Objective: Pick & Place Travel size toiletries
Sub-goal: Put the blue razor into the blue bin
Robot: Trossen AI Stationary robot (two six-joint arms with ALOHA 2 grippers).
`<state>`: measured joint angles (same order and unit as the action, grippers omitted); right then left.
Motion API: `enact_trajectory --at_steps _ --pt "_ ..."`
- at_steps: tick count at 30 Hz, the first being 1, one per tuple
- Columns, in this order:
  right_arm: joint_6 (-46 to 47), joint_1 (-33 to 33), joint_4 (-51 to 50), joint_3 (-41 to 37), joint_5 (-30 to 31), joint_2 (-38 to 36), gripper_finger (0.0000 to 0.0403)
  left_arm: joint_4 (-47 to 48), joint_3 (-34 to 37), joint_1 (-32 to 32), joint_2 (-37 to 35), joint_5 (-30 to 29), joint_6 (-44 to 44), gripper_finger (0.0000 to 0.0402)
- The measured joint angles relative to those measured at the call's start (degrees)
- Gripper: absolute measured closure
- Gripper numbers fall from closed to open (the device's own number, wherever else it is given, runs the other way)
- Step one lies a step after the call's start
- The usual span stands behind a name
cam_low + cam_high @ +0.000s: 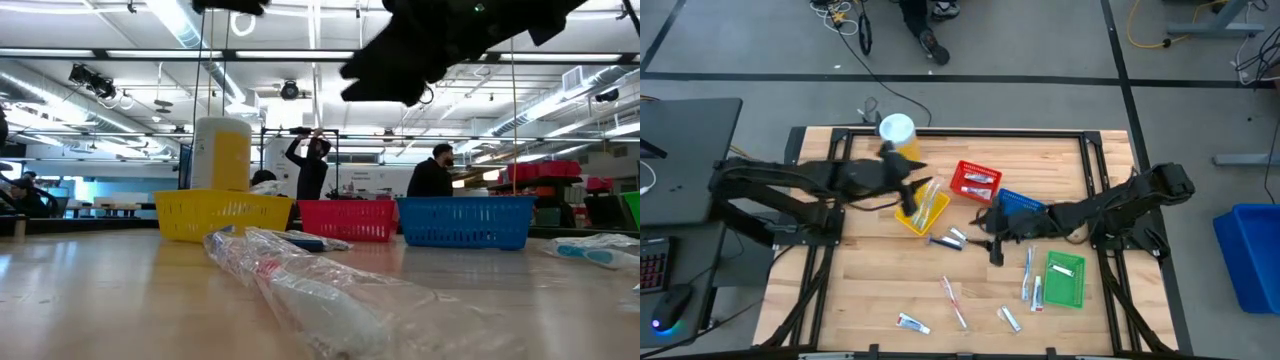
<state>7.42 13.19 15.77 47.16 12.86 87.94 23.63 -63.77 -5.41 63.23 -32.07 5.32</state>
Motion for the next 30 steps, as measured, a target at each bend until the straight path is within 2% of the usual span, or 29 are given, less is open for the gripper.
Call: enact_trajectory --at_steps 6,9,11,14,21,23,30 --pt "-2.5 2.2 12.8 0.0 0.1 8.9 0.0165 9.8 0.4 -4.3 -6.0 -3.7 1.4 0.0230" --pt "-0.1 2.4 19.6 0.0 0.1 13.1 0.0170 10.8 3.2 -5.9 -8.1 -5.6 2.8 0.0230" --pt "1.8 2.4 22.4 0.6 0.0 15.9 0.0173 8.2 6.2 -6.5 -8.9 -5.8 3.0 0.0230" --pt "2.2 2.4 21.3 3.4 0.1 19.7 0.0177 5.0 11.4 -6.8 -10.0 -4.5 3.2 0.0230" --pt "4.7 2.6 9.4 10.2 3.5 24.9 0.0183 -7.3 22.1 -6.8 -11.6 1.9 3.7 0.0230" --pt "5.5 2.6 7.0 10.8 3.5 25.0 0.0183 -9.3 23.6 -6.8 -11.7 2.4 3.9 0.0230" --pt "5.9 2.5 8.3 11.1 3.6 26.2 0.0176 -11.0 25.6 -6.8 -12.7 4.6 4.3 0.0230"
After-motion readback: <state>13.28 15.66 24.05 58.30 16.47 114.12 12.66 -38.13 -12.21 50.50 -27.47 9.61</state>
